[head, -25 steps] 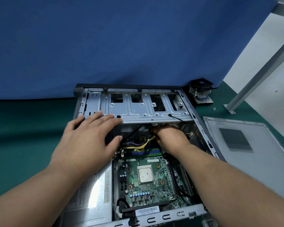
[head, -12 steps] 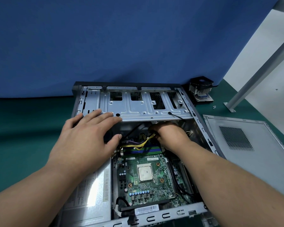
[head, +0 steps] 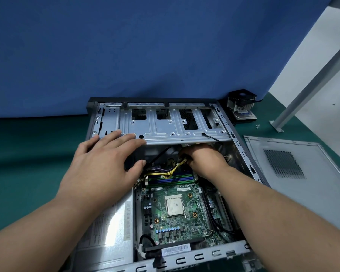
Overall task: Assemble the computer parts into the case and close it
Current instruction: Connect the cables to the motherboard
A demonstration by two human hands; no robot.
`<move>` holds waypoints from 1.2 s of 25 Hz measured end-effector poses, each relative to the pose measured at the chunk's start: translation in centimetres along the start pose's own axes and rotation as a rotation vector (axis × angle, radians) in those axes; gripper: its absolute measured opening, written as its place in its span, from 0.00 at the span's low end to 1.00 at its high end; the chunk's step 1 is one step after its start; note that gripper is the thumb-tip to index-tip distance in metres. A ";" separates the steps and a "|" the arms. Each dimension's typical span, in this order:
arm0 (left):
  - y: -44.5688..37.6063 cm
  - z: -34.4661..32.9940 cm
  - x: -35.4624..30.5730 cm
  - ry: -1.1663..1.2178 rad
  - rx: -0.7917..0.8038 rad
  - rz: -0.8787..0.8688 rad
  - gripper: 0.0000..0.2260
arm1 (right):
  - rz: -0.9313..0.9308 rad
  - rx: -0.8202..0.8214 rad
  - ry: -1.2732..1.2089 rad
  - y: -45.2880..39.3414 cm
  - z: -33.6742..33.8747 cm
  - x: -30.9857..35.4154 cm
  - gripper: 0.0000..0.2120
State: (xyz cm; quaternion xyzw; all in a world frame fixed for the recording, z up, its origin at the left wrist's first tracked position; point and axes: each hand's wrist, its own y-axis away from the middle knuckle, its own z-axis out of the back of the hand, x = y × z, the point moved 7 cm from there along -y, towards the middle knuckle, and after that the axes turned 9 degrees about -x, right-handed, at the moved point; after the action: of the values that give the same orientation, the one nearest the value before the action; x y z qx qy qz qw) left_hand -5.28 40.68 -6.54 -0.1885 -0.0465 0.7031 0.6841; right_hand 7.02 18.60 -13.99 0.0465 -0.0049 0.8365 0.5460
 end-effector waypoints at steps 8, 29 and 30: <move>0.0 0.0 0.0 0.003 -0.003 0.002 0.24 | 0.036 0.010 -0.034 0.2 0.1 0.0 0.20; 0.2 0.0 0.2 -0.005 -0.012 0.010 0.25 | 0.130 -0.003 0.132 0.6 -0.1 0.5 0.27; 0.1 0.0 0.1 -0.005 -0.011 0.010 0.25 | 0.124 0.003 0.121 0.6 -0.2 0.4 0.26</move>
State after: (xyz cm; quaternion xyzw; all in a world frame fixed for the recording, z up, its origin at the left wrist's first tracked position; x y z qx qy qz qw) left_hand -5.40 40.81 -6.64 -0.1907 -0.0509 0.7067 0.6795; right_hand 6.31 18.78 -14.08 -0.0039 0.0266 0.8699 0.4925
